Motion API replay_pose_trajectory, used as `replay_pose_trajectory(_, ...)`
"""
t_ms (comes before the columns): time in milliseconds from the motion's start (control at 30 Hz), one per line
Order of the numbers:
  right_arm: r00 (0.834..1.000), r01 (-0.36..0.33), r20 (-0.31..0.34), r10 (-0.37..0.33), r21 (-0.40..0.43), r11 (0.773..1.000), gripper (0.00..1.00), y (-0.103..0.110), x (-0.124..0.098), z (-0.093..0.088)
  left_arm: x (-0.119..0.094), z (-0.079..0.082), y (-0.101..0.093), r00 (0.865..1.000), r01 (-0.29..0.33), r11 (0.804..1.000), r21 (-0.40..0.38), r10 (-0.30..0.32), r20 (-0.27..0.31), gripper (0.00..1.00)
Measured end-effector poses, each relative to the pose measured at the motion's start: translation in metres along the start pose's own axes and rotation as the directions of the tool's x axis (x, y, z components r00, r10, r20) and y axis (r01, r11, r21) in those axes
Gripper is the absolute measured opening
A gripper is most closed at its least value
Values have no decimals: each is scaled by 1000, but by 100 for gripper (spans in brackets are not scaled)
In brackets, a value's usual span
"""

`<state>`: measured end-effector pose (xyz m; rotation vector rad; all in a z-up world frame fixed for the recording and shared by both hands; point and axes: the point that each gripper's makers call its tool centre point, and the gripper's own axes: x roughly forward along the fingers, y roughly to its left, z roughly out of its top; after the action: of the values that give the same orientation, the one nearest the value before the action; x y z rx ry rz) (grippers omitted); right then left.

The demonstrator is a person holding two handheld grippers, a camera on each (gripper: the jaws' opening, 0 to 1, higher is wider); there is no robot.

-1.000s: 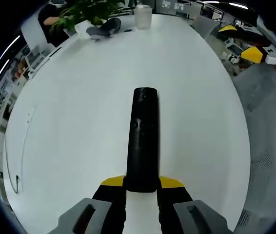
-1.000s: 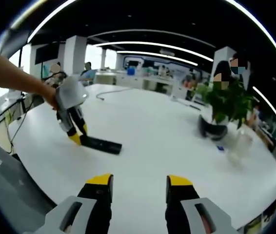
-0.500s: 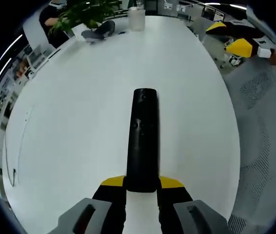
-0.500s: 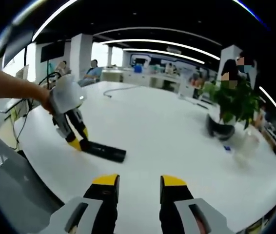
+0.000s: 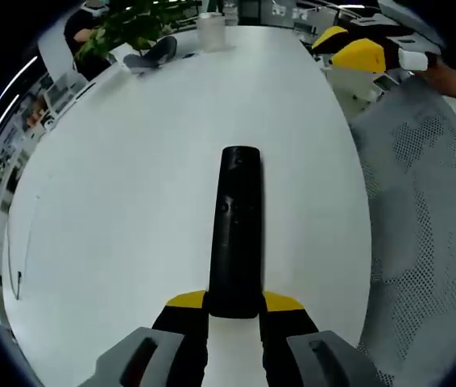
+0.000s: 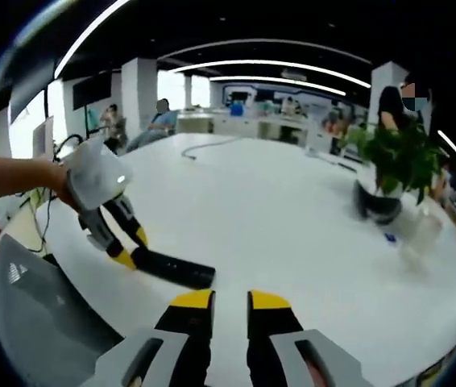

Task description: Press the specified remote control buttons in sequence, fully releasing each button before pressing the next.

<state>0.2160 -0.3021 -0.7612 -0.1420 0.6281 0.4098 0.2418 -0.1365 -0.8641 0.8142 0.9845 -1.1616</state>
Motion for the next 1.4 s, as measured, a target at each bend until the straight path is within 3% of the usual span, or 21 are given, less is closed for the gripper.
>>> replay_pose_trajectory(367, 998, -63, 19, 63, 19, 998, 0, 17, 27, 25, -2, 0, -27, 999, -14, 999, -41, 16, 51, 23)
replay_pose_trajectory(467, 997, -79, 10, 78, 45, 996, 0, 20, 34, 24, -2, -1, -31, 998, -14, 999, -50, 18, 63, 23)
replay_pose_trajectory(533, 994, -112, 13, 111, 117, 987, 0, 24, 38, 21, -2, 0, -34, 998, -14, 999, -52, 17, 67, 23)
replay_pose_trajectory(633, 990, -126, -35, 135, 198, 972, 0, 23, 43, 9, -2, 1, -40, 997, -20, 998, -58, 23, 68, 23)
replay_pose_trajectory(767, 986, -128, -75, 151, 247, 960, 0, 23, 44, -2, -2, 3, -50, 995, -23, 997, -68, 30, 98, 23)
replay_pose_trajectory(900, 961, -134, -192, 199, 307, 942, 0, 28, 49, -25, -1, 5, -62, 990, -19, 997, -72, 29, 138, 23)
replay_pose_trajectory(967, 950, -106, -249, 189, 311, 944, 0, 28, 50, -36, 0, 6, -66, 988, -16, 998, -67, 26, 154, 23)
replay_pose_trajectory(1100, 943, -85, -280, 183, 330, 940, 0, 25, 52, -43, 1, 7, -72, 983, -8, 999, -53, 17, 181, 23)
replay_pose_trajectory(1267, 905, -43, -366, 216, 426, 904, 0, 27, 48, -59, 0, 6, -78, 969, 9, 999, -36, 0, 248, 23)
replay_pose_trajectory(1367, 871, -36, -415, 264, 481, 876, 0, 33, 46, -69, -1, 7, -79, 957, 13, 999, -45, 1, 289, 23)
replay_pose_trajectory(1400, 866, -38, -419, 272, 487, 872, 0, 35, 46, -70, -1, 8, -80, 949, 15, 999, -46, 1, 315, 23)
